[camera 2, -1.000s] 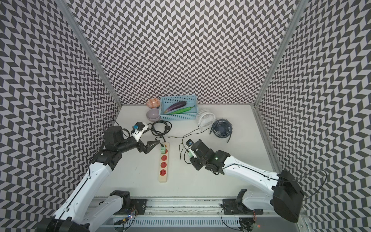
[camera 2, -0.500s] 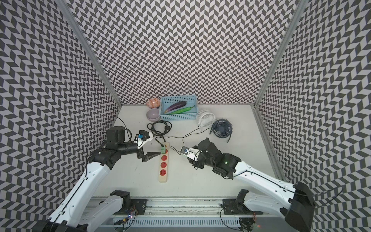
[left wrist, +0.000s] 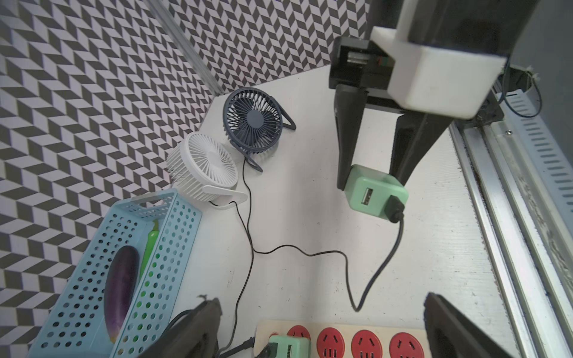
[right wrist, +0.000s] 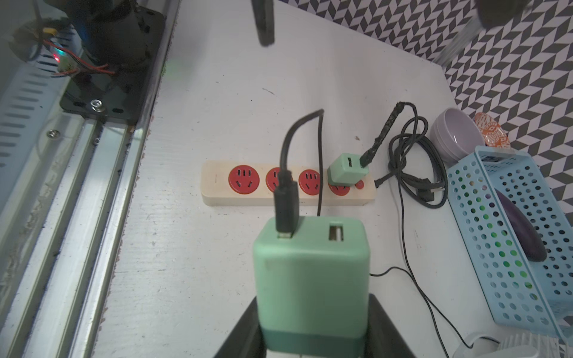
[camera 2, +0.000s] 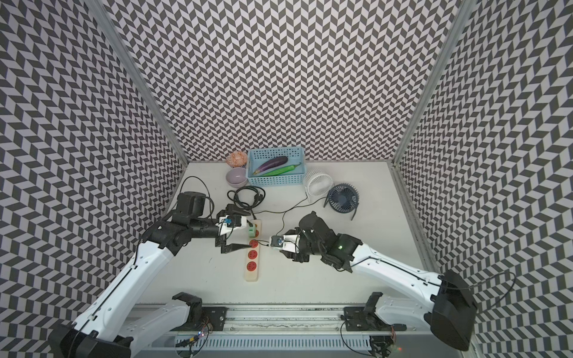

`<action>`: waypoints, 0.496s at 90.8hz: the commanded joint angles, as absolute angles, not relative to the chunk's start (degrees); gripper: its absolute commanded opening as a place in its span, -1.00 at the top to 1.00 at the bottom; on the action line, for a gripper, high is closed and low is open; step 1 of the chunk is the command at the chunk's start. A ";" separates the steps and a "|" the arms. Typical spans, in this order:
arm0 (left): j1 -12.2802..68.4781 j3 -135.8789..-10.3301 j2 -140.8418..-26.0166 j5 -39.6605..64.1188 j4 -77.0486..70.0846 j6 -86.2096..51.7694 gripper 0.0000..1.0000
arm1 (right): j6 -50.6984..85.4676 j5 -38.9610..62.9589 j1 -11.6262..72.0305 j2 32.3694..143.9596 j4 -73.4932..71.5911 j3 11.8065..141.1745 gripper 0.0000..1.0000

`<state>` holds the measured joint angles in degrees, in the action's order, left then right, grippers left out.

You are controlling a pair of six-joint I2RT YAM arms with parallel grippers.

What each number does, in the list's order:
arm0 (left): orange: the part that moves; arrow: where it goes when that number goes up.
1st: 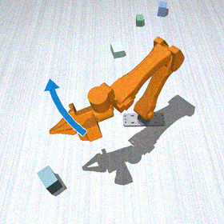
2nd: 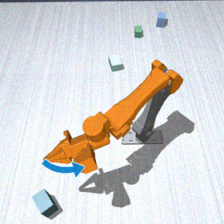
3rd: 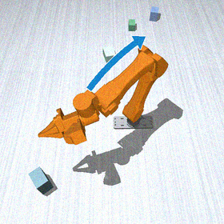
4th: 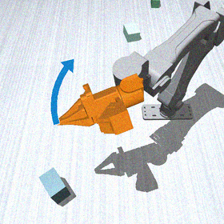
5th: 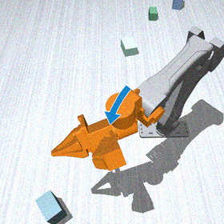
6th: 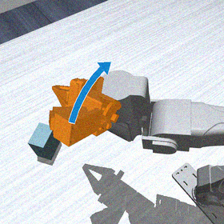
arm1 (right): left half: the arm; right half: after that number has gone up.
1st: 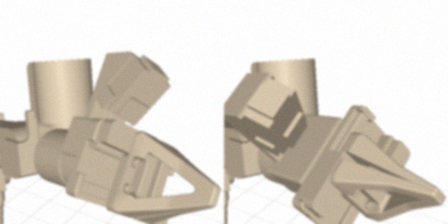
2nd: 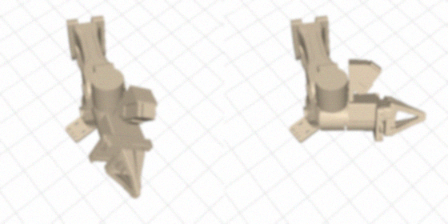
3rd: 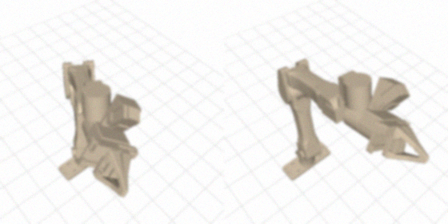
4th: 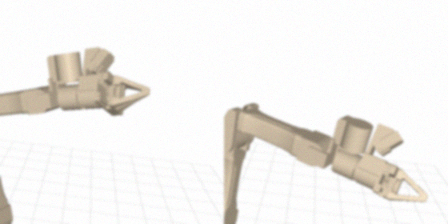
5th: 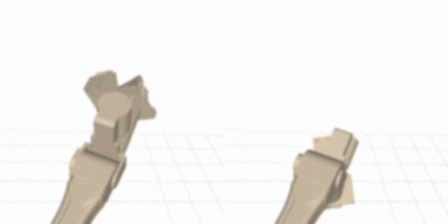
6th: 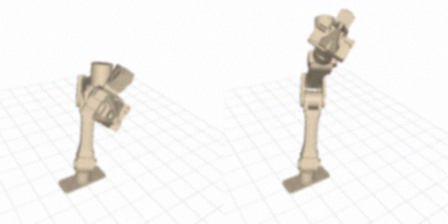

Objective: Plug the desk fan into the power strip
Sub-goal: Pick up the plug from the center of the board.

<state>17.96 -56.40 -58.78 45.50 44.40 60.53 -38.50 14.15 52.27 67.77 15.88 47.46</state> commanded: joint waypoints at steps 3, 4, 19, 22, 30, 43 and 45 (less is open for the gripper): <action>20.95 -59.07 -60.18 43.20 47.31 64.88 -1.00 | -37.36 18.27 52.33 68.28 8.27 48.16 1.00; 21.33 -59.02 -60.32 42.87 47.34 65.09 -1.00 | -37.36 18.27 52.33 68.33 7.96 47.92 1.00; 25.28 -60.40 -62.80 41.39 48.12 65.41 -1.00 | -36.34 18.77 53.06 69.48 6.72 48.74 1.00; 25.90 -60.54 -63.10 41.38 48.20 65.58 -1.00 | -35.92 18.68 53.18 69.69 6.53 49.00 1.00; 27.83 -60.61 -63.79 40.54 48.25 66.24 -1.00 | -35.20 18.45 53.53 70.30 5.27 48.81 1.00; 28.77 -61.91 -65.03 41.04 48.33 65.43 -0.99 | -33.92 18.28 54.20 71.47 4.62 49.67 1.00; 28.97 -61.88 -65.04 41.11 48.29 65.69 -0.98 | -33.79 18.33 54.22 71.57 4.54 49.73 1.00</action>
<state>28.23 -59.64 -64.77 40.93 47.29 65.08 -35.83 17.52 53.54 70.85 9.32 47.53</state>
